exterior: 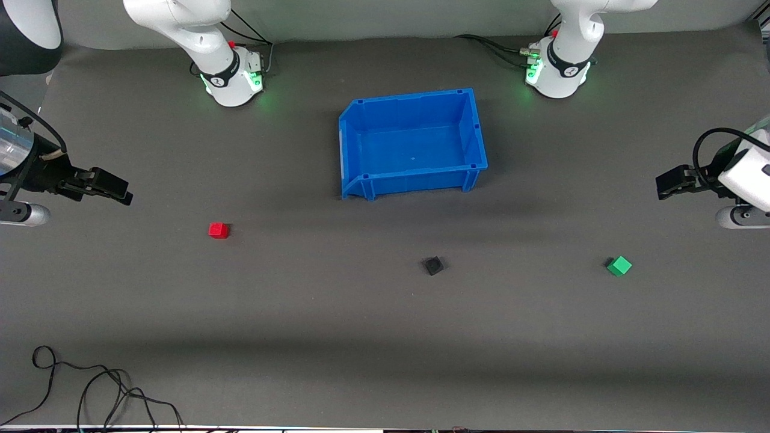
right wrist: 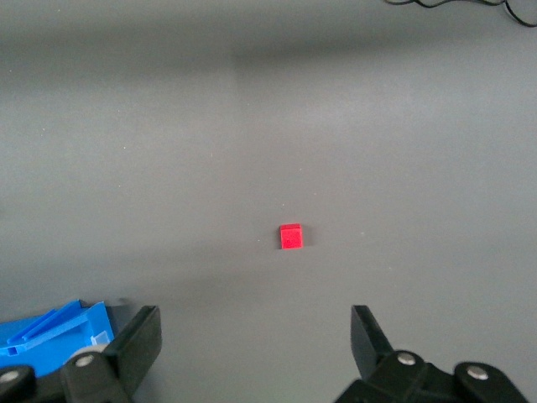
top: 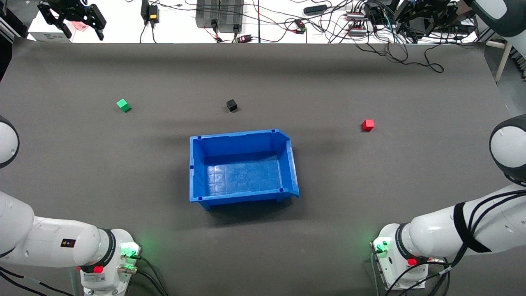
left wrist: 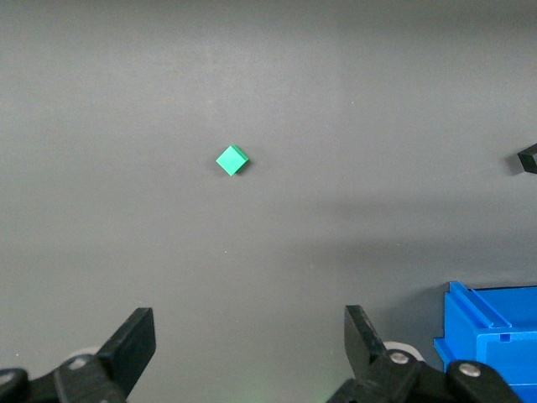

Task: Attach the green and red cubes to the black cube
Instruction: 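Move the right gripper out toward the red cube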

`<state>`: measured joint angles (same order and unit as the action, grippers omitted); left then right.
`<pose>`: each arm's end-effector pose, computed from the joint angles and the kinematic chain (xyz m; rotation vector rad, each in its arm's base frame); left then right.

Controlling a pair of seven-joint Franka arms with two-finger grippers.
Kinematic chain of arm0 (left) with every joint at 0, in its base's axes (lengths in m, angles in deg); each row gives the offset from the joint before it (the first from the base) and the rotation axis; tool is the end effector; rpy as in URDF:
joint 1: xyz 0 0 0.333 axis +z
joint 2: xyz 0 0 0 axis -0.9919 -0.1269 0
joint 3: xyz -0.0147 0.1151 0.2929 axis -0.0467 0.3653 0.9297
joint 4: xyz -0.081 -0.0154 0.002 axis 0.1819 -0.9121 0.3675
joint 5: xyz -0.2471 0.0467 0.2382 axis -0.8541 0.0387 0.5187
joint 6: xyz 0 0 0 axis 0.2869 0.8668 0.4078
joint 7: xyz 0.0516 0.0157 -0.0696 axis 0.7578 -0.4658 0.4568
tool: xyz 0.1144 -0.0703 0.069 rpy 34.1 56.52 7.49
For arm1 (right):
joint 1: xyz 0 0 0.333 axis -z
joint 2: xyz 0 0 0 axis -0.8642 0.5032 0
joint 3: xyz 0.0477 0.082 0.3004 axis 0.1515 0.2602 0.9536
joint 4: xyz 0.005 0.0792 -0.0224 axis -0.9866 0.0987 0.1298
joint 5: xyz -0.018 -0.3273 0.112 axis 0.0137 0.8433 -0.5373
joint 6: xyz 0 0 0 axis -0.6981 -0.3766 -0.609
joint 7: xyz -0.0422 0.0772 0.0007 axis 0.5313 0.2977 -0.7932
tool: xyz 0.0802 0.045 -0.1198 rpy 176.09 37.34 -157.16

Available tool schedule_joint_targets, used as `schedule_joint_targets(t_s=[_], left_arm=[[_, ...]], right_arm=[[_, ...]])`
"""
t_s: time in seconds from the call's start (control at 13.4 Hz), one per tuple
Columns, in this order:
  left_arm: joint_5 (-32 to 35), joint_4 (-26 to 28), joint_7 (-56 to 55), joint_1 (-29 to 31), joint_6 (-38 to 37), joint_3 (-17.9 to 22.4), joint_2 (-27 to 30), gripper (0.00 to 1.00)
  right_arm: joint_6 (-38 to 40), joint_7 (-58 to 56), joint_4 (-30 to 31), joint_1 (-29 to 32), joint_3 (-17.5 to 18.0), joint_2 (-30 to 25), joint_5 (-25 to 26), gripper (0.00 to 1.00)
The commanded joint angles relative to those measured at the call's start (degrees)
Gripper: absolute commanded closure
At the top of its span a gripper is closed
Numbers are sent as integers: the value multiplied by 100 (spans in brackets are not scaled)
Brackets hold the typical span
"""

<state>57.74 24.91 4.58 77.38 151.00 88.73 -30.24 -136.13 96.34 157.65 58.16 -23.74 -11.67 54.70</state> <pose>0.5417 -0.0186 0.5509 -3.0628 0.0122 0.1215 0.5353 0.0322 0.5654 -3.1278 0.1991 0.0313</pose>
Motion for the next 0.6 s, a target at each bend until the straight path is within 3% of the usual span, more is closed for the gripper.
schedule_joint_targets(t_s=[0.0, 0.52], left_arm=[[-36, 181, 104, 15, 136, 2, 169, 0], [-36, 172, 104, 15, 144, 11, 160, 0]], right_arm=[[135, 53, -133, -48, 14, 47, -77, 0], [161, 53, -388, 31, -39, 302, -24, 0]])
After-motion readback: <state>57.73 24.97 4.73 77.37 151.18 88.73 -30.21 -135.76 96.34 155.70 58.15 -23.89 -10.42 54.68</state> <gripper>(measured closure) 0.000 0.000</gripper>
